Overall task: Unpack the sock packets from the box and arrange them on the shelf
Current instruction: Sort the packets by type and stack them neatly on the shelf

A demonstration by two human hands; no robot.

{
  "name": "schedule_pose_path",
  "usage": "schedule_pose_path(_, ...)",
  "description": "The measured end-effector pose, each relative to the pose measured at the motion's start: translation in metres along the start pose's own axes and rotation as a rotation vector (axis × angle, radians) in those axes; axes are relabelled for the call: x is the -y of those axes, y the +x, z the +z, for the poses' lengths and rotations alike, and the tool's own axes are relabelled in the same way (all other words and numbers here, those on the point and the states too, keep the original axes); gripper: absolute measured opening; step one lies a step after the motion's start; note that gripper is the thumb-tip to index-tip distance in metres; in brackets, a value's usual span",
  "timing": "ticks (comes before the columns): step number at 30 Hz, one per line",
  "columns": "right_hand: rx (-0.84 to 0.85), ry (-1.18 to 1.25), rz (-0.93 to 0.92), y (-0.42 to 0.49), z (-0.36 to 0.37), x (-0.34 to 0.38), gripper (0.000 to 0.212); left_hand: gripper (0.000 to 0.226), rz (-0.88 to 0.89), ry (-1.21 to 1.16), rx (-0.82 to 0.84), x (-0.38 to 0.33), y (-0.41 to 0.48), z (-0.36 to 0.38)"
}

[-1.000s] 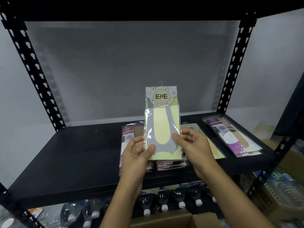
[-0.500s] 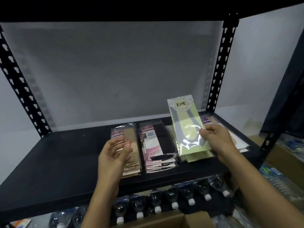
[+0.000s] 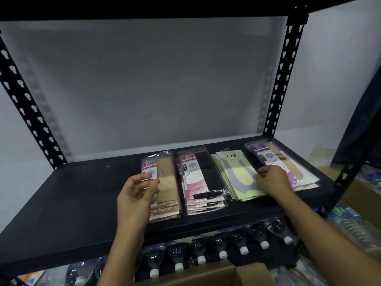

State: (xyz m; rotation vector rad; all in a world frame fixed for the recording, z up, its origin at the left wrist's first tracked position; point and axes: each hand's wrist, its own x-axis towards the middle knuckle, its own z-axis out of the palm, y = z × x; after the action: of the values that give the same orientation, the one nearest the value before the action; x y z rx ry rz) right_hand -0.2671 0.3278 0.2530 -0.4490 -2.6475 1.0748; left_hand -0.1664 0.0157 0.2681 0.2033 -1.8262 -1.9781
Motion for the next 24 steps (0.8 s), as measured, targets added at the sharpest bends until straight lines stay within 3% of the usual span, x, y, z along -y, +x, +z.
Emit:
schedule_pose_path(6, -0.150, 0.026, -0.142, -0.002, 0.001, -0.002, 0.026, 0.013, 0.044, 0.067, -0.017, -0.002, 0.000, -0.002)
schedule_pose_path(18, -0.141, 0.201, -0.290, -0.054, 0.000, 0.025, 0.010, 0.013, 0.067, 0.183, -0.049, -0.001, 0.000, -0.012)
schedule_pose_path(21, -0.095, 0.304, -0.368, -0.084, 0.006, 0.055, 0.009, 0.014, 0.045, 0.248, -0.065, 0.004, 0.001, -0.018)
schedule_pose_path(24, 0.059, 0.359, -0.434, -0.119, 0.022, 0.085, 0.013, 0.018, -0.011, 0.336, -0.090, 0.013, 0.004, -0.027)
